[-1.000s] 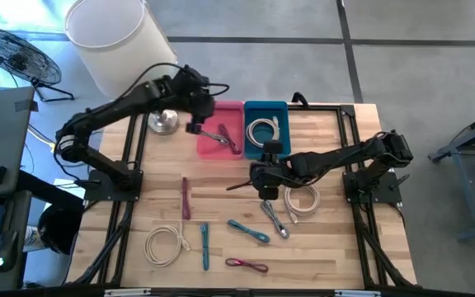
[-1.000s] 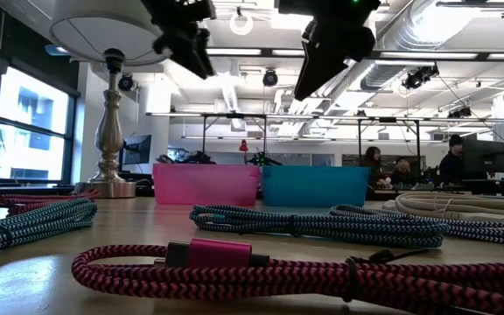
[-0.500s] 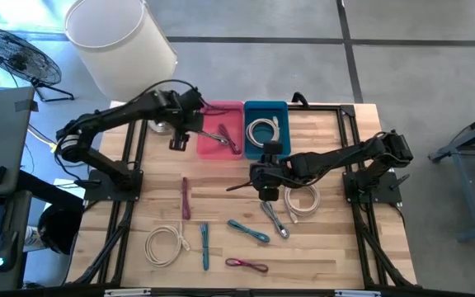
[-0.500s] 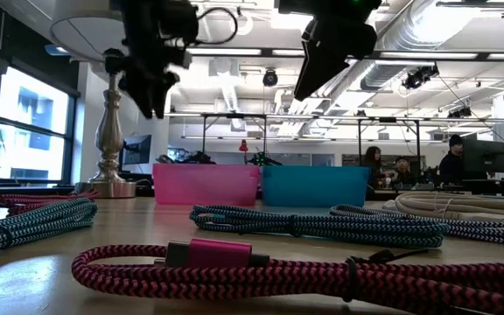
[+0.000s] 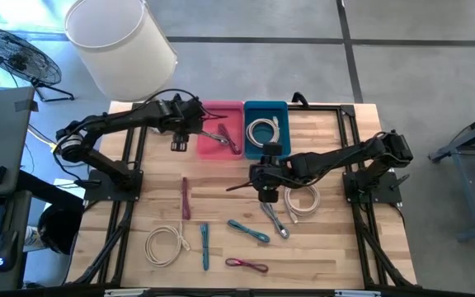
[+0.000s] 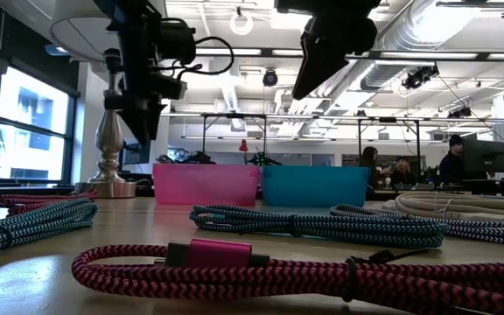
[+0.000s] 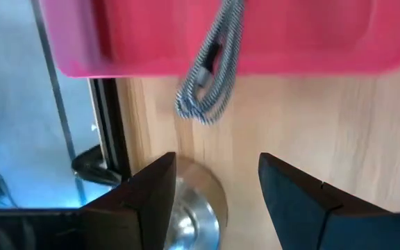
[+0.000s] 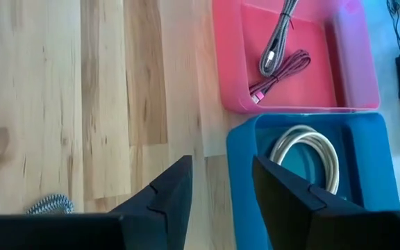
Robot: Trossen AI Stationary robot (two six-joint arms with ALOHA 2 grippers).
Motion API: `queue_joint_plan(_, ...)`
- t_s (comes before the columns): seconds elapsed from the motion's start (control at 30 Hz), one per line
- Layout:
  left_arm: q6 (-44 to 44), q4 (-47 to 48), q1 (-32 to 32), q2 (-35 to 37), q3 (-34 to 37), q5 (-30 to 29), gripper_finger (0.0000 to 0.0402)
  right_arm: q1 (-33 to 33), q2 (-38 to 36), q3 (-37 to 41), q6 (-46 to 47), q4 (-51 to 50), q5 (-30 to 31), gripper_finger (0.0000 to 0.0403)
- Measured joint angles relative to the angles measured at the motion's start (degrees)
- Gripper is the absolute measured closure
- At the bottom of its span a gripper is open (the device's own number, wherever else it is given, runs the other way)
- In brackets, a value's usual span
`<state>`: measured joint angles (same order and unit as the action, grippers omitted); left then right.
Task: Pick & Place USB Port
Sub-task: Put the right black white charger cable into the pink bin, then put the top pink charger cable into the pink bin
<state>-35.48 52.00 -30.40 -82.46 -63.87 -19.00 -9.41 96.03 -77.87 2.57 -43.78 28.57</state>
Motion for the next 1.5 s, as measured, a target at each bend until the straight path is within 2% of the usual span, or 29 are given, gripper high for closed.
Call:
queue_joint_plan(0.13,7.75,-1.73,-1.81,-1.31,0.99,0.04,0.0202,0.00,0.00,0.00,0.00,0.37,-0.01,0.0261)
queue_joint_plan(0.37,10.91,-1.44,-3.12,-4.32,3.64,-1.35,0.0202,0.00,0.02,0.00,-0.04,0.36,-0.22,0.0261)
queue_joint_plan(0.8,9.19,-14.40,-2.97,-9.52,3.62,0.89,0.0202,0.00,0.02,-0.04,-0.07,0.34,-0.49,0.0261)
queue_joint_plan(1.0,6.43,-20.54,-2.96,-9.55,3.27,6.91,0.0202,0.00,0.02,-0.07,-0.09,0.32,-0.49,0.0261)
queue_joint_plan(1.17,5.56,-19.22,-2.79,-9.55,0.99,7.54,0.0202,0.00,0.02,-0.07,-0.09,0.30,-0.49,0.0261)
queue_joint_plan(1.33,4.22,-15.38,-2.09,-9.20,-2.58,4.65,0.0202,0.00,0.02,-0.07,-0.09,0.30,-0.49,0.0261)
queue_joint_plan(1.5,4.21,-15.36,-0.36,-8.64,-5.15,5.80,0.0202,0.00,0.02,-0.07,-0.07,0.31,-0.48,0.0261)
